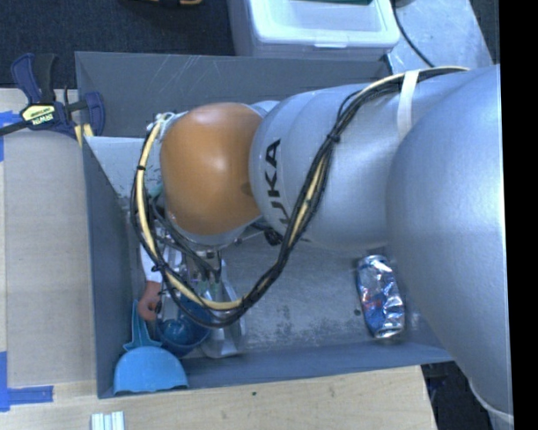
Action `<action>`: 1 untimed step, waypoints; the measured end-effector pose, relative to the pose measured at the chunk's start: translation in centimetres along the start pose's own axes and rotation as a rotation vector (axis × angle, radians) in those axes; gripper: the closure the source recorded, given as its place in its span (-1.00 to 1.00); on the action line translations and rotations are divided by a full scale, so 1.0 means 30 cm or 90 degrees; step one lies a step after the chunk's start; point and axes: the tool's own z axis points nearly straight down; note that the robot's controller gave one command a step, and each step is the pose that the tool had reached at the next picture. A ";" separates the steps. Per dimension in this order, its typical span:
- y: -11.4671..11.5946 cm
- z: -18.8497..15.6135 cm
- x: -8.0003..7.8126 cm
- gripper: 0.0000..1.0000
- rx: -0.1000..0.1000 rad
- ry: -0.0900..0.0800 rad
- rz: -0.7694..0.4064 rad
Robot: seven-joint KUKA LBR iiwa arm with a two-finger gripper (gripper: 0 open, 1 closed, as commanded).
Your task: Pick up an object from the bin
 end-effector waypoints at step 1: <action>-0.003 -0.012 -0.007 -1.00 -0.001 -0.004 0.002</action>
Offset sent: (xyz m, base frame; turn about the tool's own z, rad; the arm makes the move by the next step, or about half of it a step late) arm -0.0171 -0.0504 -0.0989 -0.5650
